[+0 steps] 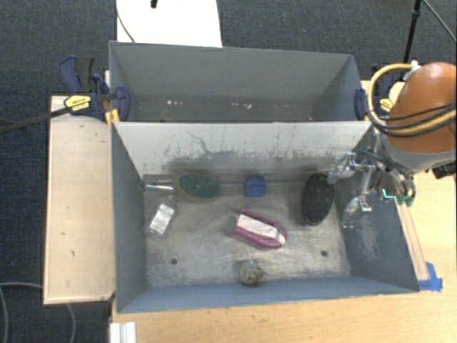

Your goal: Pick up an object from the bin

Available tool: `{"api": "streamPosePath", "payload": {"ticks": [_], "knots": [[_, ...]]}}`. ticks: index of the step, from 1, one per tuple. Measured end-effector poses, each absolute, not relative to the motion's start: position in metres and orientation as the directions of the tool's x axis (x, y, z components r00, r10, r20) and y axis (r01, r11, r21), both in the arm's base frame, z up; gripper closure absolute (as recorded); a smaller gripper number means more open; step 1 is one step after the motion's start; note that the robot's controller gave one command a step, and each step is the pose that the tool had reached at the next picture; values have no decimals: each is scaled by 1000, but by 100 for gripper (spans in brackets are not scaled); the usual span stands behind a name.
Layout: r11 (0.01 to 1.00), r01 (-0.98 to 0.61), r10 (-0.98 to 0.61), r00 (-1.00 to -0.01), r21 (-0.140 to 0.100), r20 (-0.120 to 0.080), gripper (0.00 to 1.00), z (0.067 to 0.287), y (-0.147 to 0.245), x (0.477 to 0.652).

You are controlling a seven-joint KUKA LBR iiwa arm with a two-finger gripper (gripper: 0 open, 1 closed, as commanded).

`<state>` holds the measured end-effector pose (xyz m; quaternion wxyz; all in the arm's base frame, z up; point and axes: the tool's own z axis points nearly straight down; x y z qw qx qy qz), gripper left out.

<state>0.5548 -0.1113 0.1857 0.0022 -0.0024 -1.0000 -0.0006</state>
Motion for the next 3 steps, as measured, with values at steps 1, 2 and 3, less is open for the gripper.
{"api": "streamPosePath", "payload": {"ticks": [1,2,3], "knots": [[982,-188,-188,-982,-1,-6,0,85,-119,586],[982,-190,-190,-982,-1,-5,100,83,-119,585],[896,-444,-444,-896,-4,-8,100,218,-94,576]]}}
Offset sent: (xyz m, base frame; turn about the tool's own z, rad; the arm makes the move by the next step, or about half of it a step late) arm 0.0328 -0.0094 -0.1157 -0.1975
